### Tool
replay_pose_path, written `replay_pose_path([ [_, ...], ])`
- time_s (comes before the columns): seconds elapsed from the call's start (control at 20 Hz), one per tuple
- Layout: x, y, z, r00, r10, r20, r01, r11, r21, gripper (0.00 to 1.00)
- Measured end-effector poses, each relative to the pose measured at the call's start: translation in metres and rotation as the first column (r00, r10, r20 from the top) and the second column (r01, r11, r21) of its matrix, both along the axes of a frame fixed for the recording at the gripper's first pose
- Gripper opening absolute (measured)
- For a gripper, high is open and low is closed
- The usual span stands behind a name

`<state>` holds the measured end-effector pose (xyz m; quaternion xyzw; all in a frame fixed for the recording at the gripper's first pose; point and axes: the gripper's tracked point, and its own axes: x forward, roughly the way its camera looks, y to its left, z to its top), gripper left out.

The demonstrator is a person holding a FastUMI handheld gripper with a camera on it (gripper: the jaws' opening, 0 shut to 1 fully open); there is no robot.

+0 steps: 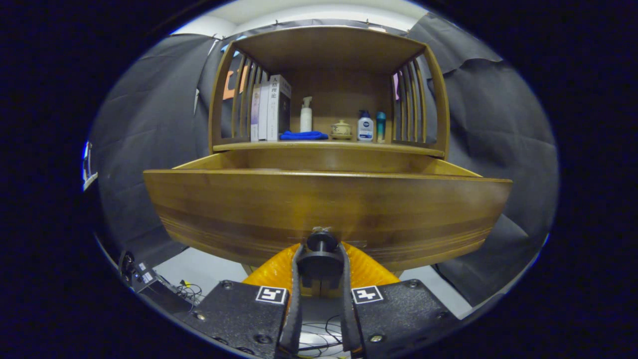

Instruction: Pull open the drawer, take out the items inside it, and place them on the countertop above the cabinet.

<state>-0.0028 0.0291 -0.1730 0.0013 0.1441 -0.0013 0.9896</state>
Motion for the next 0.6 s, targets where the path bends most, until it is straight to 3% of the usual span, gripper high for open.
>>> replay_pose_path([
  [0.25,-0.016,-0.004,0.013,0.999,0.036,0.011,-0.037,0.999,0.036,0.45],
  [0.5,-0.044,-0.029,0.070,0.994,0.036,0.104,-0.033,0.999,-0.026,1.00],
  [0.6,-0.043,-0.036,0.097,0.993,0.035,0.113,-0.034,0.999,-0.007,1.00],
])
